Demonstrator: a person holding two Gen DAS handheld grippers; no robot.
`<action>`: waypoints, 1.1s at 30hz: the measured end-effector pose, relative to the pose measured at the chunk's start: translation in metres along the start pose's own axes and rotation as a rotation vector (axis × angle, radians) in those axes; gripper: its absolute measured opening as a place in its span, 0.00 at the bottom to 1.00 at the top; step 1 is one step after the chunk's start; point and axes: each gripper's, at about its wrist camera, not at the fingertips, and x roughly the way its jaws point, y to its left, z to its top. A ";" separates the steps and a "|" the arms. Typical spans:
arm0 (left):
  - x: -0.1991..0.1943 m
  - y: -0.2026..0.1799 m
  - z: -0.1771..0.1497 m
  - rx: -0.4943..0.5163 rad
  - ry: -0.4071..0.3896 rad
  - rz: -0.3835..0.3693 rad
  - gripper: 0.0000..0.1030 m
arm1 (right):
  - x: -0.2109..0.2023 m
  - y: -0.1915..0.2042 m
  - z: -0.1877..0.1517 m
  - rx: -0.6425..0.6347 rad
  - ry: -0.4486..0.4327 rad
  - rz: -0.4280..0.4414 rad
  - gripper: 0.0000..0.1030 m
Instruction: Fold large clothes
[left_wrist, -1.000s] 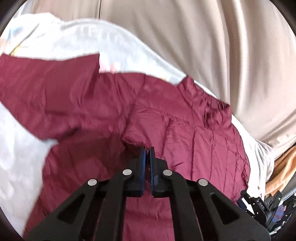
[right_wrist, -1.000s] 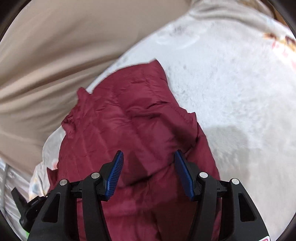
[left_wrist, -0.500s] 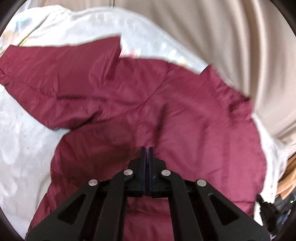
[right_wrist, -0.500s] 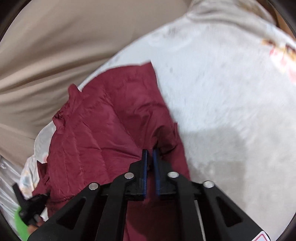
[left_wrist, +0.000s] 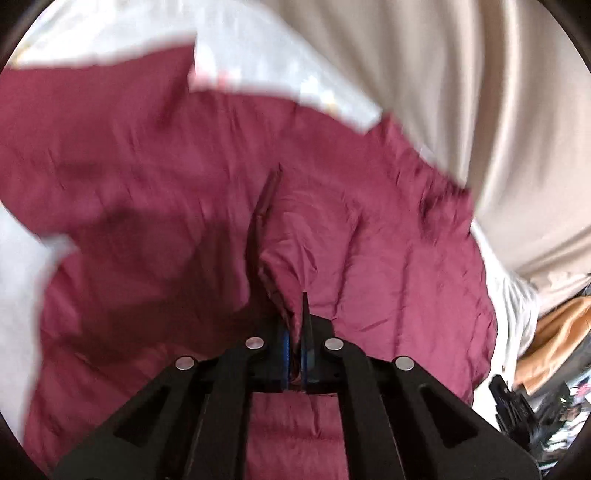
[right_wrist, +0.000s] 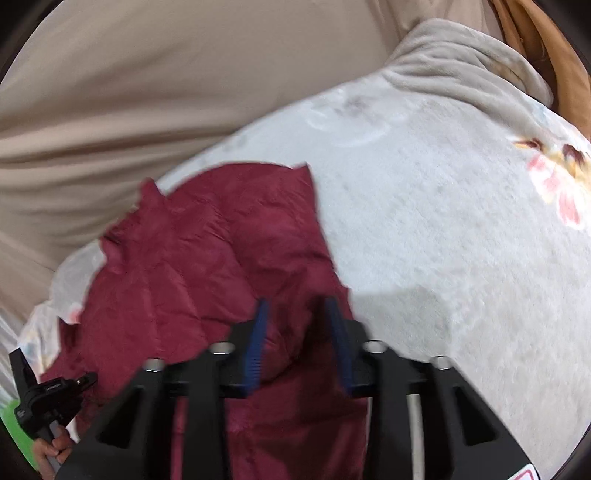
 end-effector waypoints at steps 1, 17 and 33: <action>-0.006 0.002 0.005 0.009 -0.031 0.025 0.02 | -0.002 0.006 0.001 -0.010 -0.005 0.029 0.15; 0.044 0.007 -0.016 0.155 -0.004 0.144 0.04 | 0.019 -0.009 0.018 0.036 0.031 -0.094 0.03; 0.045 0.002 -0.025 0.210 -0.065 0.161 0.08 | 0.032 -0.003 0.041 -0.035 -0.006 -0.174 0.15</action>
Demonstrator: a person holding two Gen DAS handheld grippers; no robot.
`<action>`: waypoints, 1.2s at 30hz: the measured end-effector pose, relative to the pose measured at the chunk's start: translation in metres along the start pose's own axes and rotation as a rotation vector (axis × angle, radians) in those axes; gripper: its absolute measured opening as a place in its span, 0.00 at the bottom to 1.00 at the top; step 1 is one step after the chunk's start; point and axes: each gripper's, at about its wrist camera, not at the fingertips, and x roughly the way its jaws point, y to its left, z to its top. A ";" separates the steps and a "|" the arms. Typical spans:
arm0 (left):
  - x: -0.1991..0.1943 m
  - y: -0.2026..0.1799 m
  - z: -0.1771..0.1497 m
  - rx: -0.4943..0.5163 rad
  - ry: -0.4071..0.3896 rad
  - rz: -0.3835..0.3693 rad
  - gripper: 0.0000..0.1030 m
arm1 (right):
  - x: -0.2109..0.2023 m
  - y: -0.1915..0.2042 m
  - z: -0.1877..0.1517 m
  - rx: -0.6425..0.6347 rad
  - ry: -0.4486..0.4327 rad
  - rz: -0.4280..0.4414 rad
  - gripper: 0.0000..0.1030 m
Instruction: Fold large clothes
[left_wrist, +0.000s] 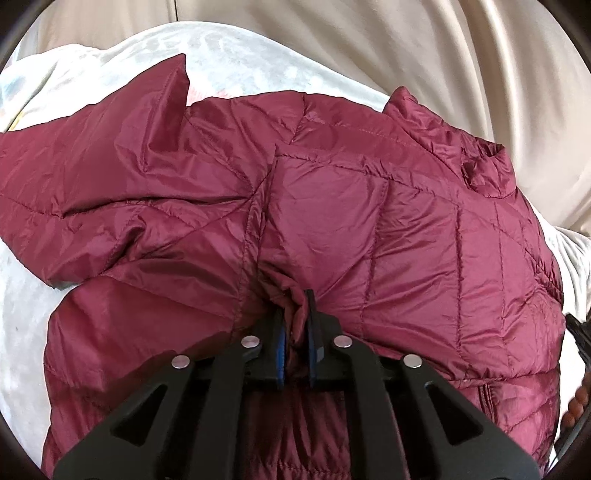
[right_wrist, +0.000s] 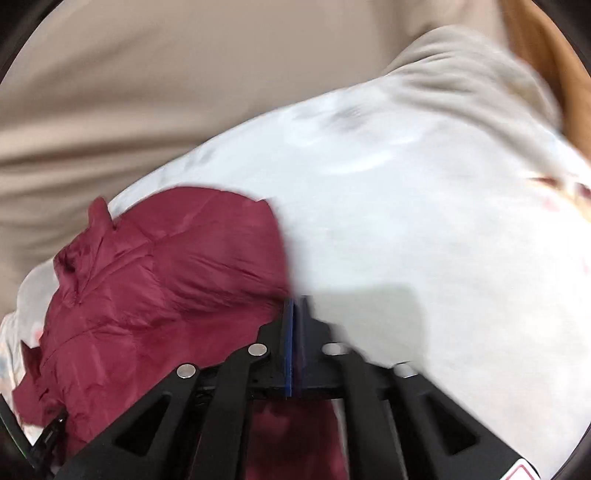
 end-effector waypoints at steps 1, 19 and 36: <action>0.000 0.000 0.000 0.001 -0.001 0.001 0.08 | -0.007 0.000 -0.005 -0.008 -0.003 0.002 0.17; -0.015 0.011 0.003 -0.050 0.037 -0.005 0.18 | 0.001 -0.021 -0.051 0.093 0.118 0.052 0.04; -0.152 0.134 -0.104 -0.153 0.228 0.036 0.09 | -0.133 -0.037 -0.162 -0.016 0.249 0.105 0.03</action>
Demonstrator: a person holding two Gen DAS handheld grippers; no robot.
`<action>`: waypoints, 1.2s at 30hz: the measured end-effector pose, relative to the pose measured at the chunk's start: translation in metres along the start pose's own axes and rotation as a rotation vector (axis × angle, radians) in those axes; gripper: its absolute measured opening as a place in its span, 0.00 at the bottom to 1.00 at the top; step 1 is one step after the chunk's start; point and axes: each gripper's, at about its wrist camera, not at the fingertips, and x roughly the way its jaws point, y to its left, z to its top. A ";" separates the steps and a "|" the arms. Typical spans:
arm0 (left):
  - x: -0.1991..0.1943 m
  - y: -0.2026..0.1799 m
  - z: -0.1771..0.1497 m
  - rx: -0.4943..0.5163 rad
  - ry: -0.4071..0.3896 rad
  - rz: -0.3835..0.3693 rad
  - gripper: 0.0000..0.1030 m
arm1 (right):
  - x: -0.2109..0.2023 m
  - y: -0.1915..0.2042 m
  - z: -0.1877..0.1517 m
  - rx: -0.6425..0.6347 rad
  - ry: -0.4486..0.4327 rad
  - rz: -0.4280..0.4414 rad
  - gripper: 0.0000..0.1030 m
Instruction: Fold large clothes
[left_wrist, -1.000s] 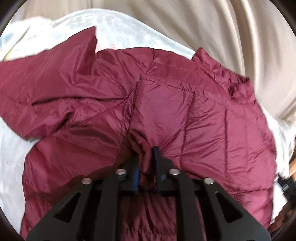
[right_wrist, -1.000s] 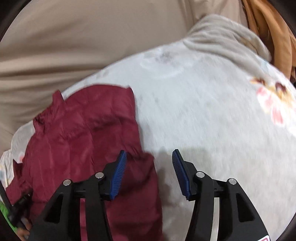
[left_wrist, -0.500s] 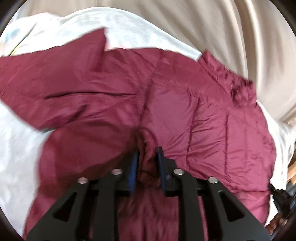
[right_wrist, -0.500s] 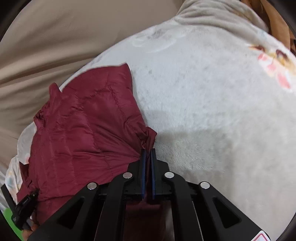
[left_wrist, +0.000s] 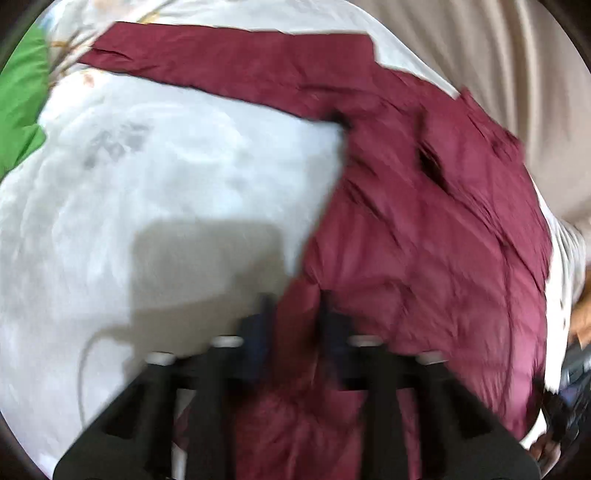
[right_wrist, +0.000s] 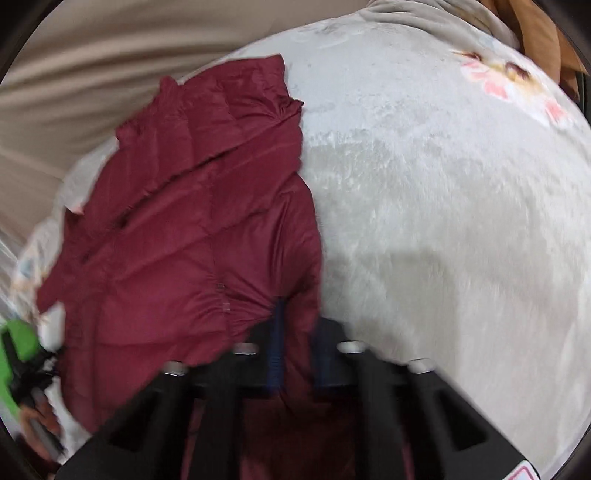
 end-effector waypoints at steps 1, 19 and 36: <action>-0.006 -0.002 -0.005 0.007 0.007 -0.011 0.06 | -0.009 0.001 -0.003 -0.007 -0.010 -0.001 0.03; -0.131 0.084 -0.012 -0.192 -0.134 -0.010 0.53 | -0.107 0.080 -0.057 -0.223 -0.049 -0.132 0.16; 0.005 0.191 0.172 -0.574 -0.292 0.088 0.54 | 0.092 0.305 -0.075 -0.370 0.103 0.057 0.15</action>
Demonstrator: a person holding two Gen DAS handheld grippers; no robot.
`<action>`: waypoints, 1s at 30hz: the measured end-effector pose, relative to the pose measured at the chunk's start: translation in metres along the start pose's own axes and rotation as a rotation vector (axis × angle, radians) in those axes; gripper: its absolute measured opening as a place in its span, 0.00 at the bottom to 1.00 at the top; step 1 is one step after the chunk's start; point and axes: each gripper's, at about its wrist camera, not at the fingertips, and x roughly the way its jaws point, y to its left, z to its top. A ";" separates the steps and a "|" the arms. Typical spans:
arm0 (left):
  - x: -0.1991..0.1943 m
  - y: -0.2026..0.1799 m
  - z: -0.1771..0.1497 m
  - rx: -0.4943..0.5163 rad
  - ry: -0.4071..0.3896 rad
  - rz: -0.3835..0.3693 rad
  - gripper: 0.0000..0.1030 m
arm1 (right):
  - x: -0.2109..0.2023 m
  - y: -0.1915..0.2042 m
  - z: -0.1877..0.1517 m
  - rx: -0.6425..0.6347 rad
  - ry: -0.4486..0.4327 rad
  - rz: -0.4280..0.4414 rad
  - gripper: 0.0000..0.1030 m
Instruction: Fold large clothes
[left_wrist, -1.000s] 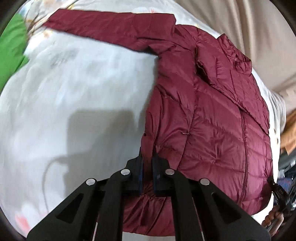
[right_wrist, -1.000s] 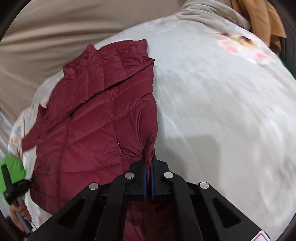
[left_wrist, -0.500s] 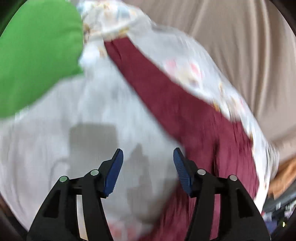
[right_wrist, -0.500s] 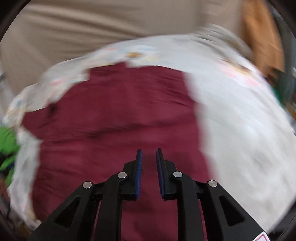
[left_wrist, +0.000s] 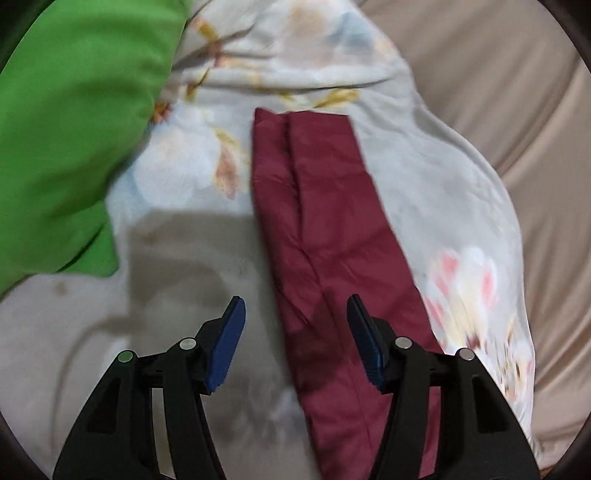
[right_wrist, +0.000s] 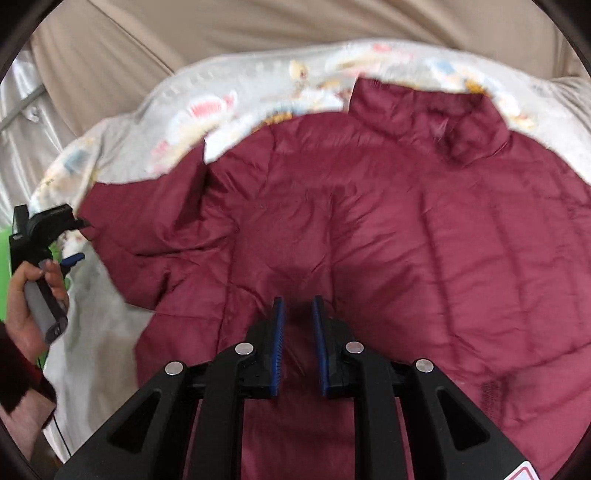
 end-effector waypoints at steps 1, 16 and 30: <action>0.006 0.002 0.001 -0.002 0.007 -0.004 0.53 | 0.002 0.000 -0.004 -0.003 0.005 -0.006 0.15; -0.130 -0.120 -0.040 0.342 -0.121 -0.470 0.02 | 0.007 -0.001 0.005 0.042 -0.012 0.019 0.13; -0.134 -0.268 -0.422 0.944 0.415 -0.539 0.28 | -0.148 -0.178 -0.109 0.287 -0.083 -0.092 0.20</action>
